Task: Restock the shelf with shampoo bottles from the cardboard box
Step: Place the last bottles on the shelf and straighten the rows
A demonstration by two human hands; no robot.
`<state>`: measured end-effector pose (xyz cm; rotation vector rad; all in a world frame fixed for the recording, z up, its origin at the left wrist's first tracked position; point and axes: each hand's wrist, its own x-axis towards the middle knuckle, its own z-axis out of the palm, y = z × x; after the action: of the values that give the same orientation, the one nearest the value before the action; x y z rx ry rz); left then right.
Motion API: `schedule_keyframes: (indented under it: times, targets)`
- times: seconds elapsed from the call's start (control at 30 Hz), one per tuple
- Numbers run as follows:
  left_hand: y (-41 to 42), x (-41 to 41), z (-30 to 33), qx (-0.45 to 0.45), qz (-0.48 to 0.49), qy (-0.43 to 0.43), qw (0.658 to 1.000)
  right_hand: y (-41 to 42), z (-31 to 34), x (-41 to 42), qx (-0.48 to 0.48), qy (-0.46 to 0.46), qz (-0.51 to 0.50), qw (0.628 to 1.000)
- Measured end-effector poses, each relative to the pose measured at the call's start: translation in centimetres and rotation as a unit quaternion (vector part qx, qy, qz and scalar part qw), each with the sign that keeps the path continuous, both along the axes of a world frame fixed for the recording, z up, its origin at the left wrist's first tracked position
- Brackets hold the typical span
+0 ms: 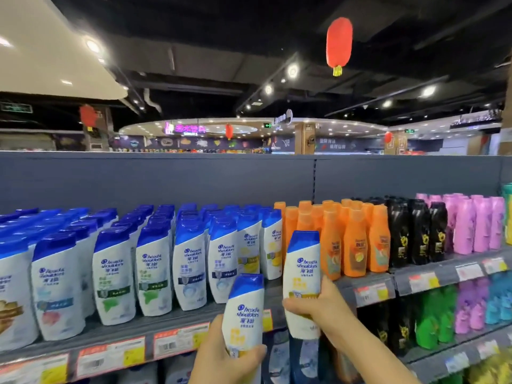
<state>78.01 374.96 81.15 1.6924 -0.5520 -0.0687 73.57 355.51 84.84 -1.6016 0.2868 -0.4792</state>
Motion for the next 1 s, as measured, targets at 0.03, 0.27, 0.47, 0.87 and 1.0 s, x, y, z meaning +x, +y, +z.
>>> schedule_keyframes:
  times: [0.03,0.27,0.47,0.87,1.0]
  targets:
    - [-0.3,0.4,0.0,0.002,0.004,-0.001,1.000,-0.4,0.2,1.0,-0.007,-0.005,0.005,1.000]
    - [-1.1,1.7,-0.1,-0.011,0.084,-0.016,0.996,-1.6,1.7,8.0,-0.103,-0.046,0.008,0.994]
    - [-1.5,1.6,0.3,-0.026,0.115,-0.037,0.992,-2.1,-0.1,11.0,-0.113,-0.035,-0.023,0.993]
    - [-2.9,2.3,0.6,-0.033,0.105,-0.033,0.993,-1.2,-1.2,8.6,-0.189,-0.061,-0.068,0.978]
    - [-3.1,2.9,1.3,-0.038,0.087,-0.033,0.995,0.2,-2.7,6.7,-0.356,-0.178,-0.190,0.897]
